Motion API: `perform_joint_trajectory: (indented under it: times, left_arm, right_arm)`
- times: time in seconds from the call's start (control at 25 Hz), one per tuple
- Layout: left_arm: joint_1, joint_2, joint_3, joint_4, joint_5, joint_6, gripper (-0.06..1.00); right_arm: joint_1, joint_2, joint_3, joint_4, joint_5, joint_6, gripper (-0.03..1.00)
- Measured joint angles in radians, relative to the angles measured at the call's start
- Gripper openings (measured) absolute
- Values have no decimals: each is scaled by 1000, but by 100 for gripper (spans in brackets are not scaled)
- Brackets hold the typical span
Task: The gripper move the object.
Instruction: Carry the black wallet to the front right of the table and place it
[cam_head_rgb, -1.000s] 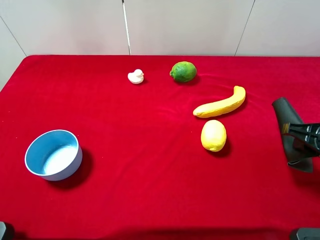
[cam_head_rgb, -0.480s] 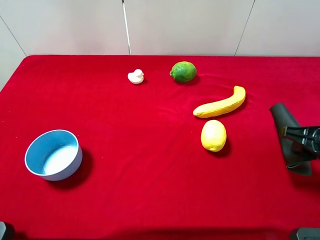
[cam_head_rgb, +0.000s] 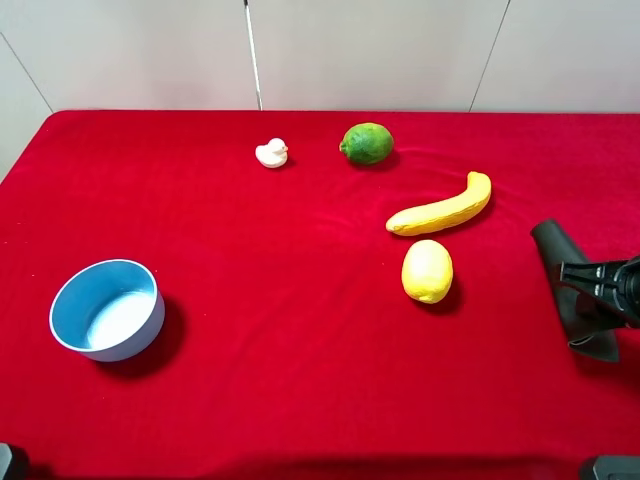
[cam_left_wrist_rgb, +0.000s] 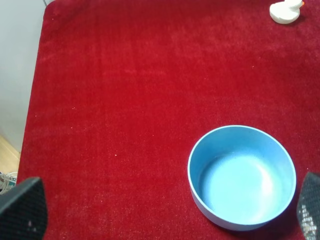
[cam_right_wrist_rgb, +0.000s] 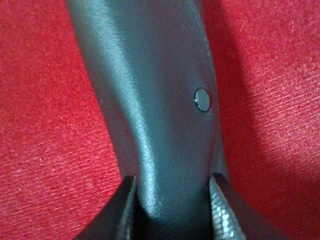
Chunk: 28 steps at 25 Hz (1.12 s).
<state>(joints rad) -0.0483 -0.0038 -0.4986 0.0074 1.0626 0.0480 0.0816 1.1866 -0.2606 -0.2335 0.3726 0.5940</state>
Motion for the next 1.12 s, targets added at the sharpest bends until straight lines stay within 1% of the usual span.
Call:
perform_joint_trajectory:
  times: [0.76,1.12]
  left_arm:
    - [0,0,0,0,0,0,99]
    - [0,0,0,0,0,0,99]
  right_arm:
    - [0,0,0,10,0,-6,24]
    - [0,0,0,48,19,-6,24]
